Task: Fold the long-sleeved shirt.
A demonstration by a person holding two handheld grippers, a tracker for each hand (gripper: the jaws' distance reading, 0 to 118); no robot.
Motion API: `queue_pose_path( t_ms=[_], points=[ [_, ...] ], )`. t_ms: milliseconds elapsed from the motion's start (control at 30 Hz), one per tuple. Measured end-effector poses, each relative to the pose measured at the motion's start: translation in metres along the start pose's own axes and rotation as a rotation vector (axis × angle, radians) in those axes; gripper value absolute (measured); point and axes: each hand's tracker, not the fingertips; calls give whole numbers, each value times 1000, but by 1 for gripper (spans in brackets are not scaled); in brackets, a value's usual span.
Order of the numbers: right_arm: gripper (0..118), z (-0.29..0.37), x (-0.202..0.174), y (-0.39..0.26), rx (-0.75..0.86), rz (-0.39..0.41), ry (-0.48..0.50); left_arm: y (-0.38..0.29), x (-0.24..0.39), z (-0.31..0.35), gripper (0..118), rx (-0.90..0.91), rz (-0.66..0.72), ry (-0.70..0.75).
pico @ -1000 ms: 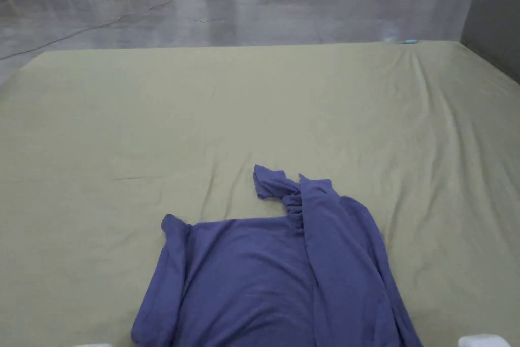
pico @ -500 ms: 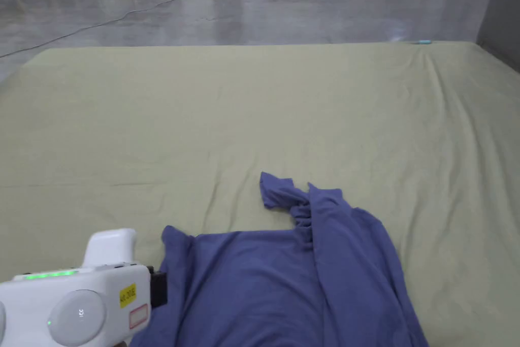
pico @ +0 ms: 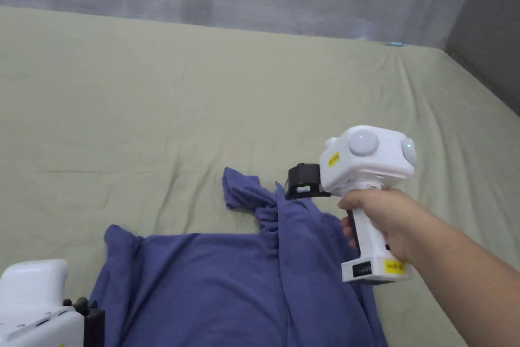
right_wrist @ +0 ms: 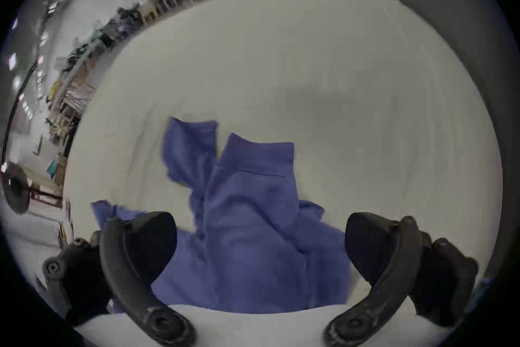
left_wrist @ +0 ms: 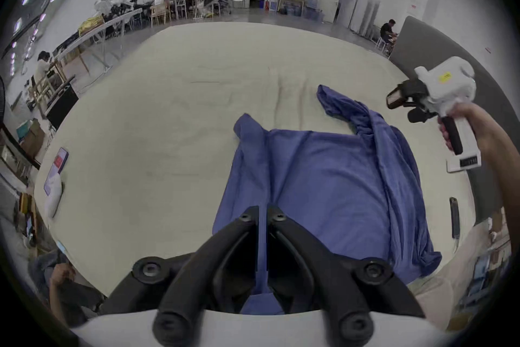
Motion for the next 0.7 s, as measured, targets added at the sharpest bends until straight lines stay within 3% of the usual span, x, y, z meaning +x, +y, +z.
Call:
queue_pose_path(
  t_ms=[100, 133, 200, 233, 267, 367, 567, 700],
  points=[
    [43, -16, -6, -1, -8, -11, -25, -2, -2, -7, 0, -26, 11, 5],
    [30, -17, -9, -5, -7, 0, -43, -4, -2, -8, 0, -33, 12, 1],
    [27, -17, -11, -15, -14, 42, -41, -5, 1, -9, 0, -45, 11, -6],
    [9, -18, -11, -17, -25, 63, -31, -5, 1, -11, 0, -49, 12, -13],
    [0, -18, -10, -20, -24, 71, -26, -6, 2, -11, 0, -51, 16, -18],
    [0, 1, -14, -28, 47, 113, -75, -6, 8, -12, 0, -45, 17, -32],
    [0, 88, -14, -52, 171, 208, 47, -7, 13, -10, 0, -50, -8, -66],
    [0, 166, -12, -116, 267, 297, 68, -6, 9, -8, 0, -49, -4, -53]
  ],
)
